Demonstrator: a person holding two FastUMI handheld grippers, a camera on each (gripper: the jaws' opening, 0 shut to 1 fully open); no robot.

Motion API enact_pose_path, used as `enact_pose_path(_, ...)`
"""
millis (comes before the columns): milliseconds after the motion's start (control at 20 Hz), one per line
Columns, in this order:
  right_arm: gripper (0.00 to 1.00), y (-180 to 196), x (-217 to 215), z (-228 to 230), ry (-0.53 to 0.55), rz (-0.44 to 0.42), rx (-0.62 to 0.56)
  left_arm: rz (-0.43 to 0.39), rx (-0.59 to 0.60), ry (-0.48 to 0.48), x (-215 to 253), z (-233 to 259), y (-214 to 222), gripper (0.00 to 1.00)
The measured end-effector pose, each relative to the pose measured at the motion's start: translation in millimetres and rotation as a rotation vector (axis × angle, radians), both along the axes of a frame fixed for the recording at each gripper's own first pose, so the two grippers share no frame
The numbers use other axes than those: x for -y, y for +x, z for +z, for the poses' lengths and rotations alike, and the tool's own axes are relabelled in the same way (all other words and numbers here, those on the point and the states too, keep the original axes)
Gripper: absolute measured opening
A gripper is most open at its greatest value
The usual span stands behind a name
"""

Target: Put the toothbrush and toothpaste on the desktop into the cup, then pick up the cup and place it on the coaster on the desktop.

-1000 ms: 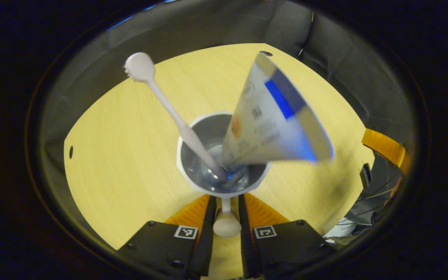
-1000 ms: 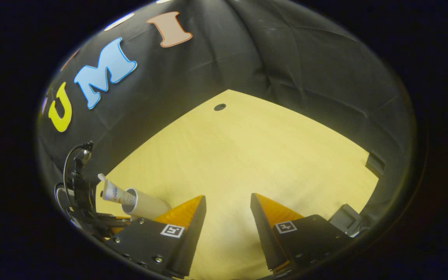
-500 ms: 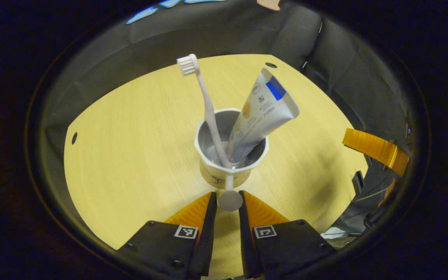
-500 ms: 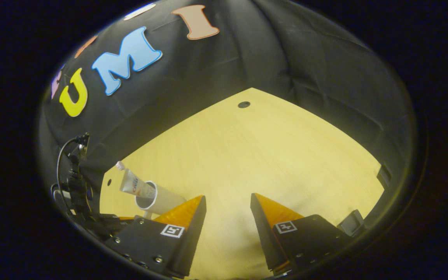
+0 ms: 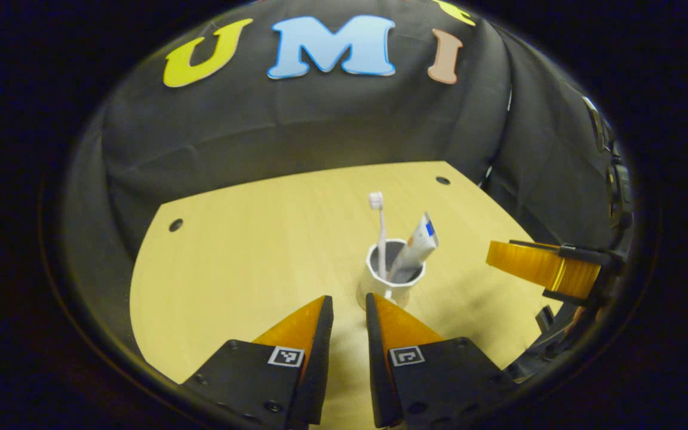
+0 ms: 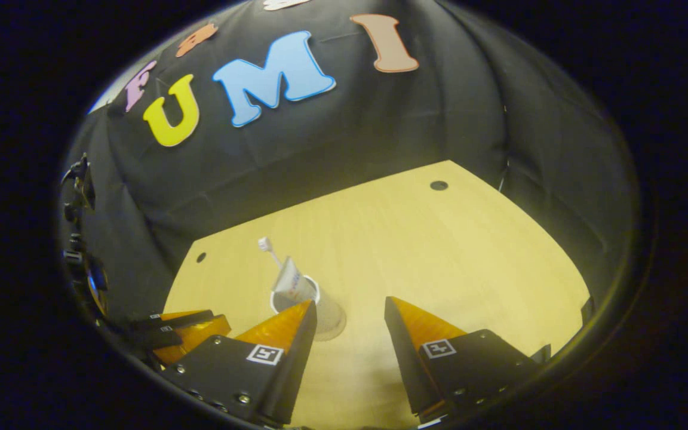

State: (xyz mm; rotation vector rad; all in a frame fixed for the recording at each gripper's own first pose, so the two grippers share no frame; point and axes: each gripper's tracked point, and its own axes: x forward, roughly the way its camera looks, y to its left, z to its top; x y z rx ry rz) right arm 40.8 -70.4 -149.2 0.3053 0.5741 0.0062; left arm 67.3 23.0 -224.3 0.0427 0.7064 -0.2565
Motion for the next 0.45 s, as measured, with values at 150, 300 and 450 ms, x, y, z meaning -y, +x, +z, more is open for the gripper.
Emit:
enact_pose_path(150,0.69,4,-18,43,-0.062,0.058,0.110,0.089,0.143,-0.021,-33,48,5,0.41)
enact_pose_path(300,0.69,4,-35,88,-0.117,0.098,0.240,0.151,0.307,-0.023,-61,110,4,0.37)
enact_pose_path(450,0.69,4,-42,137,-0.184,0.097,0.383,0.192,0.449,0.018,-82,168,-7,0.37)
